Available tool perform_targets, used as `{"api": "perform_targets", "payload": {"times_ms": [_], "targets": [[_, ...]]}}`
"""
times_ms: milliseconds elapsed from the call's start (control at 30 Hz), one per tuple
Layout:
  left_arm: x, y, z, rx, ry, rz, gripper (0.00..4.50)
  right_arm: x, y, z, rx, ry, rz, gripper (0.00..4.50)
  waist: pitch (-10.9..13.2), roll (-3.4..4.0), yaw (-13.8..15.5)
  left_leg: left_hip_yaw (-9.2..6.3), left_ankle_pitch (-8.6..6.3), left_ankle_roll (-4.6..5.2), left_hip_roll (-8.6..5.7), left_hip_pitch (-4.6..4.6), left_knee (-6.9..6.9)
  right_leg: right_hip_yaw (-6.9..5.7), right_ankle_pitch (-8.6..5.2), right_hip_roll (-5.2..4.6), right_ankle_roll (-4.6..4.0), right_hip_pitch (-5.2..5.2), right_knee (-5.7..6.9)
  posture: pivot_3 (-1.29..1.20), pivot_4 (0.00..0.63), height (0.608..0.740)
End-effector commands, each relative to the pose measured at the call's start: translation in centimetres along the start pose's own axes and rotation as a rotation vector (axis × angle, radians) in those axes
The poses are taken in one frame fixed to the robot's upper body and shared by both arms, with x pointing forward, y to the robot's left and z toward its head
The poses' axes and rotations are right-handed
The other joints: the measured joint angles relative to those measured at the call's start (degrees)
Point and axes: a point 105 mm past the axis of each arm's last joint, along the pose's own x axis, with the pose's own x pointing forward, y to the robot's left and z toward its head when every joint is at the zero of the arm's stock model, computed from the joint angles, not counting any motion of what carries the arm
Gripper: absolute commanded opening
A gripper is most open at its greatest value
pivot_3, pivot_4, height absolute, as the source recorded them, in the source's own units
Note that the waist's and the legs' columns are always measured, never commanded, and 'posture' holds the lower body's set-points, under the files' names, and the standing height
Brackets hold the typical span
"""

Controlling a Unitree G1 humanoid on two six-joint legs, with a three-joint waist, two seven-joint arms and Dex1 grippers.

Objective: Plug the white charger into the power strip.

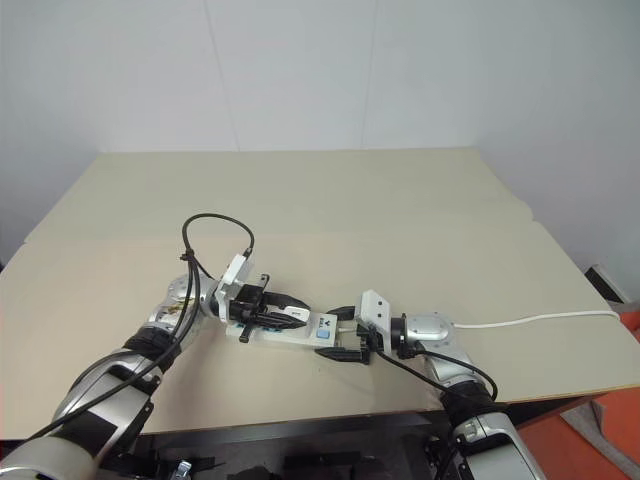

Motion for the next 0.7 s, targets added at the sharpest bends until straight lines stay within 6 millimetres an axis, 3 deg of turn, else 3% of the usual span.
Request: {"api": "perform_targets", "payload": {"times_ms": [33,233,533,700], "targets": [[-1.8,-0.5,-2.6,-0.086,0.082,0.056,1.02,-0.1,0.9,-1.2,0.004,0.059,0.038,3.44,-0.17,0.01,0.1,0.01,0.0,0.0,0.0,0.03,0.0,0.0,0.0,0.0,0.0,0.04,0.0,0.0,0.15,0.74],[-2.2,-1.0,-3.7,-0.107,0.115,0.066,1.02,-0.3,1.0,-1.3,0.003,0.062,0.032,3.44,-0.26,0.0,0.23,0.03,-0.09,0.12,0.0,0.76,-0.13,-0.02,-0.04,0.0,-0.02,0.88,-0.25,0.0,0.15,0.74],[-2.1,-0.5,-3.2,-0.126,0.1,0.073,1.02,-0.1,0.9,-1.3,-0.004,0.066,0.031,3.44,-0.34,0.02,0.25,0.01,-0.09,0.13,0.0,0.77,-0.12,-0.02,-0.04,0.0,-0.03,0.89,-0.24,0.0,0.15,0.74],[-1.9,-0.1,-2.6,-0.095,0.069,0.086,2.66,0.0,0.8,-1.3,-0.006,0.066,0.027,3.44,-0.37,0.07,0.34,-0.03,-0.11,0.17,0.0,0.7,-0.14,-0.03,-0.04,0.03,-0.03,0.83,-0.26,0.0,0.15,0.74]]}}
